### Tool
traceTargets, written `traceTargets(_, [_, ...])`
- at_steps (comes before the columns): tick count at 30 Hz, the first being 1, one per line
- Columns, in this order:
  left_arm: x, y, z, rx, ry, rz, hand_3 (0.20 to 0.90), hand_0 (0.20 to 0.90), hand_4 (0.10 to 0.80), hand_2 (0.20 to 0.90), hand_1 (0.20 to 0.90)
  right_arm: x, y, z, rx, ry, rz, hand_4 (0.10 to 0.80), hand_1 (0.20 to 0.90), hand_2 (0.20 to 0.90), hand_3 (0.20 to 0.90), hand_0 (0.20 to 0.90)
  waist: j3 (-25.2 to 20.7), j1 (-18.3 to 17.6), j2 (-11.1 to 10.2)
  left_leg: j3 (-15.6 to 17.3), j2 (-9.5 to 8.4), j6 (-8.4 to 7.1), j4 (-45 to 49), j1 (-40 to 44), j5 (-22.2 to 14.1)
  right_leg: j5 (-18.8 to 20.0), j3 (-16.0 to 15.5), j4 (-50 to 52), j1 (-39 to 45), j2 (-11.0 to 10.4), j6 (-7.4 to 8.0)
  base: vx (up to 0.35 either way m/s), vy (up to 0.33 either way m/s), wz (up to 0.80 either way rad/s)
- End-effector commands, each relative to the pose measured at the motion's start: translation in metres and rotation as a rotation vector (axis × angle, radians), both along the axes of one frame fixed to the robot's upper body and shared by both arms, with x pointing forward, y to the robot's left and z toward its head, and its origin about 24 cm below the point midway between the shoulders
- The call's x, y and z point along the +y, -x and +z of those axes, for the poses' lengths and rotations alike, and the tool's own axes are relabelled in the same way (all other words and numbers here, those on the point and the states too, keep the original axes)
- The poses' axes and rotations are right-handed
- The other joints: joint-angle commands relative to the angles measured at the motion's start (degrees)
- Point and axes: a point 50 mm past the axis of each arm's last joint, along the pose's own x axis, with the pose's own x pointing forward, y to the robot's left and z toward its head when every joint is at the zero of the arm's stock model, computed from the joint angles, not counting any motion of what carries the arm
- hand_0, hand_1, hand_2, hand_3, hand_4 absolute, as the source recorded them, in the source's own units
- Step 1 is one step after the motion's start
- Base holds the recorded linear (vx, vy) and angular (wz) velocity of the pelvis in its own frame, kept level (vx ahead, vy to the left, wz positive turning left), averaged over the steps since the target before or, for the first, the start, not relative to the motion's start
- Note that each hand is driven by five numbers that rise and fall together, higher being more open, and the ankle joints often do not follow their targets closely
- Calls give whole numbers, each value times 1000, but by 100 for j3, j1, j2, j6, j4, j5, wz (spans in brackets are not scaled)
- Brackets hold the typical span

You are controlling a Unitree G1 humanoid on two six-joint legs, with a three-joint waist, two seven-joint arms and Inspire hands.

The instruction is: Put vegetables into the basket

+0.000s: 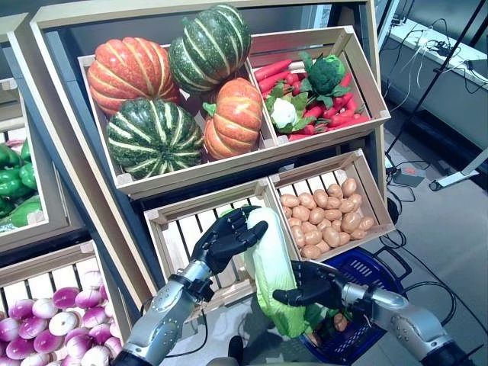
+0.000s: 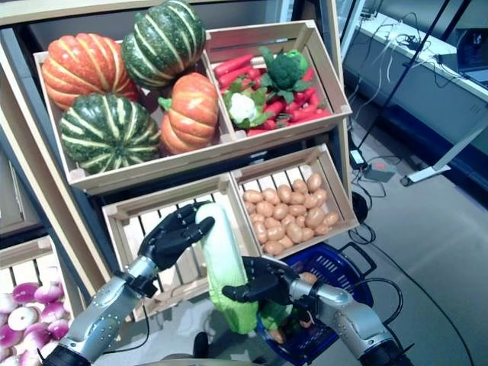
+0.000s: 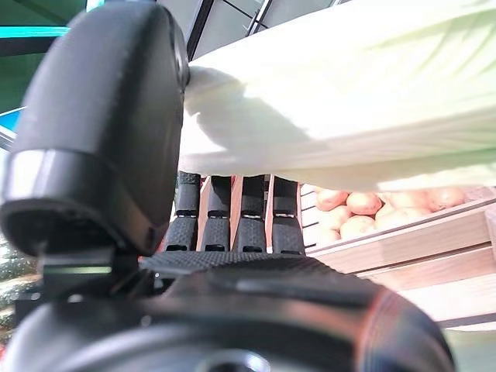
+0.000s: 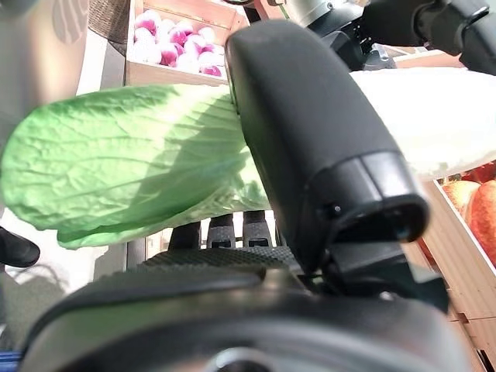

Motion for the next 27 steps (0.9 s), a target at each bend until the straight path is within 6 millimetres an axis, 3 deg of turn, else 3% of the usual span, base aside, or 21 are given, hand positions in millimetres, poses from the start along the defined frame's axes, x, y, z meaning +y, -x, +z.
traceTargets(1, [-24,-17,53,-284,89,-180,300,300,400,300,300,21,-11,18,-59,-150,70,400,300,300,300,300,-374,18,-103,70,158,-234,10,448,-752,662,136,-192,-245,-395,276,0,0,0])
traceTargets(3, [-21,-17,53,-282,93,-171,300,300,400,300,300,20,-11,18,-60,-155,50,400,300,300,300,300,-369,8,-96,71,160,-231,10,451,-757,665,148,-192,-249,-394,278,0,0,0])
traceTargets(4, [-20,-17,53,-282,95,-164,396,396,464,396,396,20,-11,18,-62,-159,40,400,300,300,300,300,-372,6,-93,73,161,-231,10,449,-758,665,151,-192,-253,-396,281,0,0,0])
traceTargets(5, [-18,-17,53,-280,89,-142,900,900,800,900,900,19,-11,20,-67,-174,20,400,300,300,300,300,-370,1,-91,80,164,-230,10,447,-757,661,161,-192,-256,-394,279,0,0,0])
traceTargets(15, [-1,-14,54,-278,90,-74,900,900,800,900,900,-3,-20,36,-169,-241,-195,400,300,300,300,300,-323,-65,-79,118,179,-223,10,438,-764,667,218,-192,-288,-365,278,0,0,0])
traceTargets(21, [19,-10,54,-268,42,2,900,900,800,900,900,-37,-20,47,-254,-230,-387,400,300,300,300,300,-285,-124,-83,164,193,-201,10,440,-761,667,274,-192,-312,-310,247,-14,-45,-3])
traceTargets(27, [45,-3,49,-267,-39,126,900,900,800,900,900,-62,-13,52,-315,-370,-639,400,300,300,300,300,-164,-195,-62,209,206,-172,10,348,-729,517,311,11,-454,-197,178,-23,-86,-7])
